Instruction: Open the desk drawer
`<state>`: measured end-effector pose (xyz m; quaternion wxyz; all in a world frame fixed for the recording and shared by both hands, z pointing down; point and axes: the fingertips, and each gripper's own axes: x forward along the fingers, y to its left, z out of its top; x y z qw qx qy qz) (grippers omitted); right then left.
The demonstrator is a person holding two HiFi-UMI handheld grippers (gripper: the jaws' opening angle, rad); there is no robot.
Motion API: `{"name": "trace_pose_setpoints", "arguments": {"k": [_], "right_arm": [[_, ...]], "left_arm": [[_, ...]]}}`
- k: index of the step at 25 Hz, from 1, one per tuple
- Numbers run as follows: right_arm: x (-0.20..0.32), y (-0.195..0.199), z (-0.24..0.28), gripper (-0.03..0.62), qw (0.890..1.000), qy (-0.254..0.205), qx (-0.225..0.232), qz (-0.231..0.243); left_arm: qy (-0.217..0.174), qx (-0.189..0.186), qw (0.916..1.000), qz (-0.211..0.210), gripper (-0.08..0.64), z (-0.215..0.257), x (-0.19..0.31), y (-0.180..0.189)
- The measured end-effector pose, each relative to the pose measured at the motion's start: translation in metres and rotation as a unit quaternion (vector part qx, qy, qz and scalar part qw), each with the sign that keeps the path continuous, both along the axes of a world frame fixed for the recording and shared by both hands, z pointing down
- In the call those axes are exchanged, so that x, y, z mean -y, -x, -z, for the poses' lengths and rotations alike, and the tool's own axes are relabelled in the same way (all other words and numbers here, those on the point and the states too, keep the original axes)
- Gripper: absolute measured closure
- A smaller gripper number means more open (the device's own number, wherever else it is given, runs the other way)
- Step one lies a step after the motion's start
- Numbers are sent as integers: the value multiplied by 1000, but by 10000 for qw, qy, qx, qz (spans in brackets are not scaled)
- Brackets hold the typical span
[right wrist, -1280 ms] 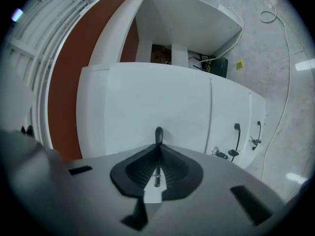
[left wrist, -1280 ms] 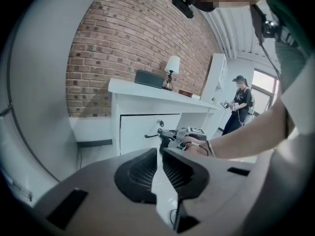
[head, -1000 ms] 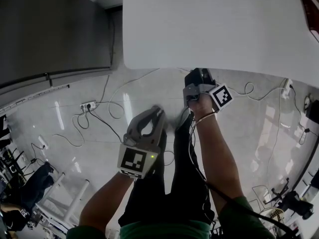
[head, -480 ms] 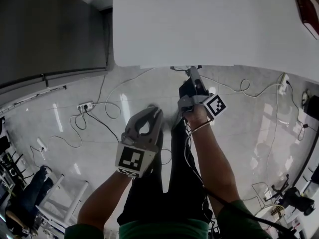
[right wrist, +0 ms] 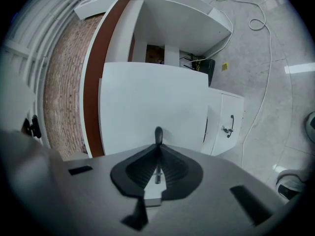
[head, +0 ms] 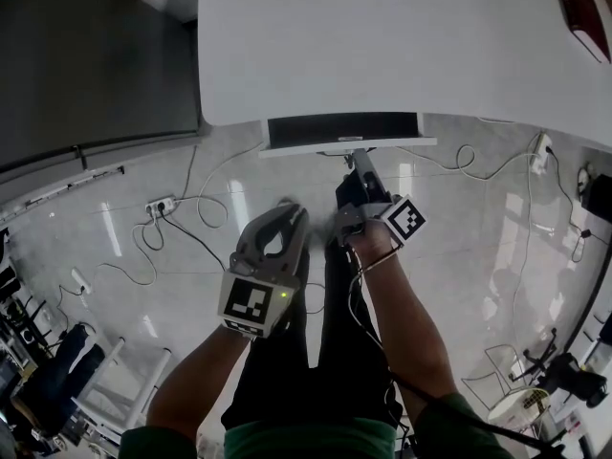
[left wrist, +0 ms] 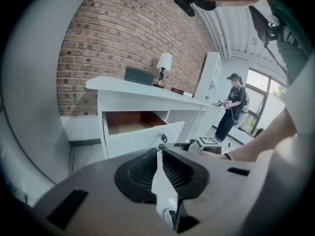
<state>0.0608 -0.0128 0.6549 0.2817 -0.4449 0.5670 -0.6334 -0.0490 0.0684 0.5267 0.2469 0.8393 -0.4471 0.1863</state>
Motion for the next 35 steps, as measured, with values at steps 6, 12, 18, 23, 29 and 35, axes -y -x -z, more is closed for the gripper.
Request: {"name": "trace_pose_setpoints", "arguments": {"k": [6, 12, 18, 23, 29, 35], "right_arm": [[-27, -5, 4, 575, 10000, -26, 59, 66], [-35, -6, -4, 574, 9999, -19, 32, 126], [-34, -3, -3, 569, 9990, -325, -1, 318], [-33, 0, -2, 565, 9983, -371, 21, 441], [-34, 2, 0, 552, 9973, -437, -55, 586], [-34, 4, -2, 492, 9962, -451, -113, 736]], "left_arm": [[-33, -14, 10000, -44, 531, 4, -4, -12], [89, -53, 9999, -138, 531, 3, -1, -20], [62, 1, 9999, -131, 531, -4, -4, -9], [162, -3, 9998, -110, 529, -6, -2, -3], [83, -2, 9999, -114, 531, -8, 2, 1], [172, -40, 9998, -131, 531, -8, 7, 2]]}}
